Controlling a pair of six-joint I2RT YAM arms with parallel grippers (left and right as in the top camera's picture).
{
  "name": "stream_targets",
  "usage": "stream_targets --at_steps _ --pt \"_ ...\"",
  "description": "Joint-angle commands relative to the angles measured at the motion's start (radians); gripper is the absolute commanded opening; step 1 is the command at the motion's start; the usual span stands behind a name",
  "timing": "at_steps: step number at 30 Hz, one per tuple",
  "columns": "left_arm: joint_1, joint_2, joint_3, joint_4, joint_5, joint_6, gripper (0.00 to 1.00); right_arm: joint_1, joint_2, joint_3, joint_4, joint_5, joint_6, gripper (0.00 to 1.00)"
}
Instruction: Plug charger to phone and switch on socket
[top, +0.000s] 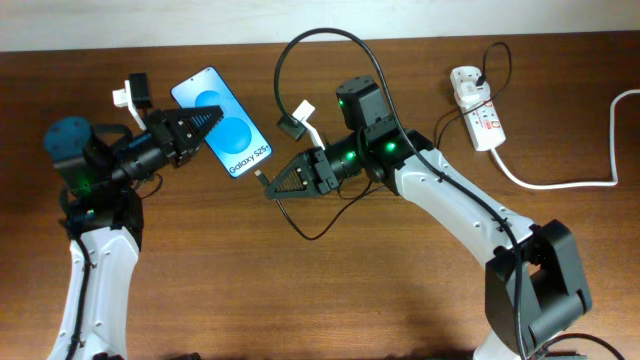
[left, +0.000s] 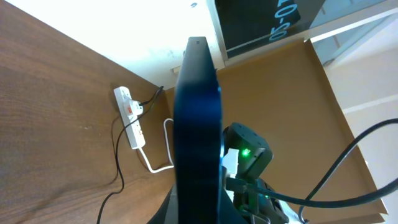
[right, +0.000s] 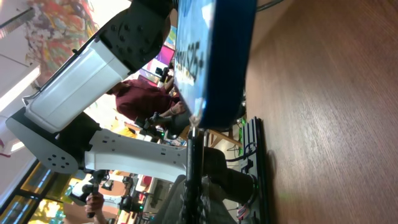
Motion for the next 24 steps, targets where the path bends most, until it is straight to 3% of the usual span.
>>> stream_targets --at_steps 1,7,24 --pt "0.003 -0.010 0.016 0.007 0.027 -0.008 0.00 0.002 -0.001 0.010 0.006 -0.016 -0.003 0.04" --pt "0.003 -0.010 0.016 0.007 0.059 0.000 0.00 0.002 -0.001 0.010 0.096 -0.016 0.076 0.05" --pt "0.003 -0.010 0.016 0.007 0.057 -0.001 0.00 0.003 -0.001 0.010 0.098 -0.012 0.179 0.04"
